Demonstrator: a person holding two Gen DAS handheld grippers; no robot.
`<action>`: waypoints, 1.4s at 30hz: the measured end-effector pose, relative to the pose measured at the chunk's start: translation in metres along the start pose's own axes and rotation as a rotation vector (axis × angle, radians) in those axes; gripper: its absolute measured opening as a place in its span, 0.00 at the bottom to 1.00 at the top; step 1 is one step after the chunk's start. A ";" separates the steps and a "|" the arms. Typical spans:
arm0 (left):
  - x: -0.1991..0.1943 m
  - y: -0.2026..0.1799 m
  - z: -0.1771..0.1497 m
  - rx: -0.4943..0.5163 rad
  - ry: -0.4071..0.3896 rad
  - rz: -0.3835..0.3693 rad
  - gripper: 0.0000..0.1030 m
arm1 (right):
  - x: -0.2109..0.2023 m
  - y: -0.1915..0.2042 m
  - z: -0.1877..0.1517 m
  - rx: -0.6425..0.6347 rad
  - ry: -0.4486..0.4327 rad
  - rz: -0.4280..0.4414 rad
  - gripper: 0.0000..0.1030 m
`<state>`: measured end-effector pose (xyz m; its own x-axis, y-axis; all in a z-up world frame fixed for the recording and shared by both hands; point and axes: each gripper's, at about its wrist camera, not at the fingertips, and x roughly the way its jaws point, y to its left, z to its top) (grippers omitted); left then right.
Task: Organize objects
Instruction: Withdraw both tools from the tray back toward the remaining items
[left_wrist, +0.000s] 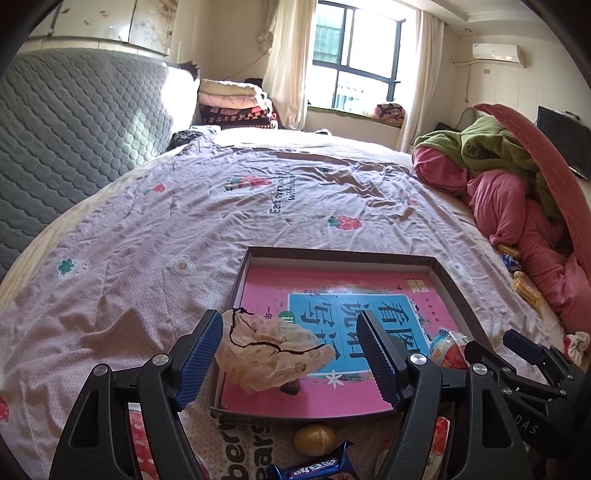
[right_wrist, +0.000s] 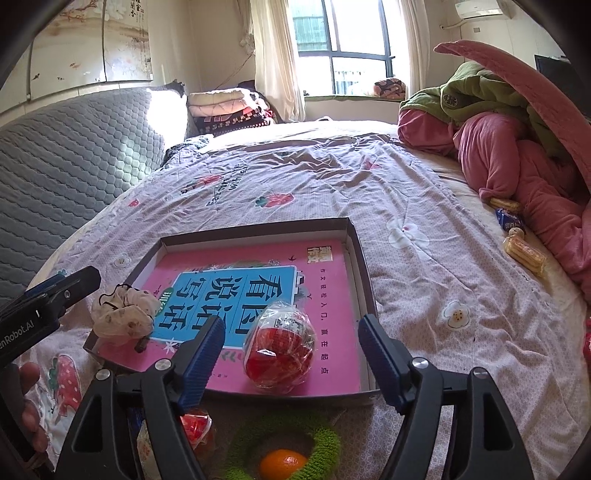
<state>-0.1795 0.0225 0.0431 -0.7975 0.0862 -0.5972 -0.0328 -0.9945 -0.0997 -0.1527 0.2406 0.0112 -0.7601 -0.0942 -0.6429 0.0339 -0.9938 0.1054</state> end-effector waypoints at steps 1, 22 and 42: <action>-0.001 0.000 0.000 0.000 -0.003 0.000 0.74 | -0.001 0.000 0.000 0.000 -0.001 0.001 0.72; -0.032 0.004 -0.013 0.027 -0.045 0.024 0.74 | -0.033 -0.009 -0.001 0.000 -0.066 0.003 0.73; -0.047 0.008 -0.050 0.046 0.015 -0.007 0.74 | -0.058 -0.014 -0.025 -0.034 -0.070 0.001 0.74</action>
<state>-0.1115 0.0133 0.0304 -0.7883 0.0938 -0.6081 -0.0663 -0.9955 -0.0676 -0.0930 0.2583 0.0286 -0.8036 -0.0925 -0.5879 0.0563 -0.9952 0.0797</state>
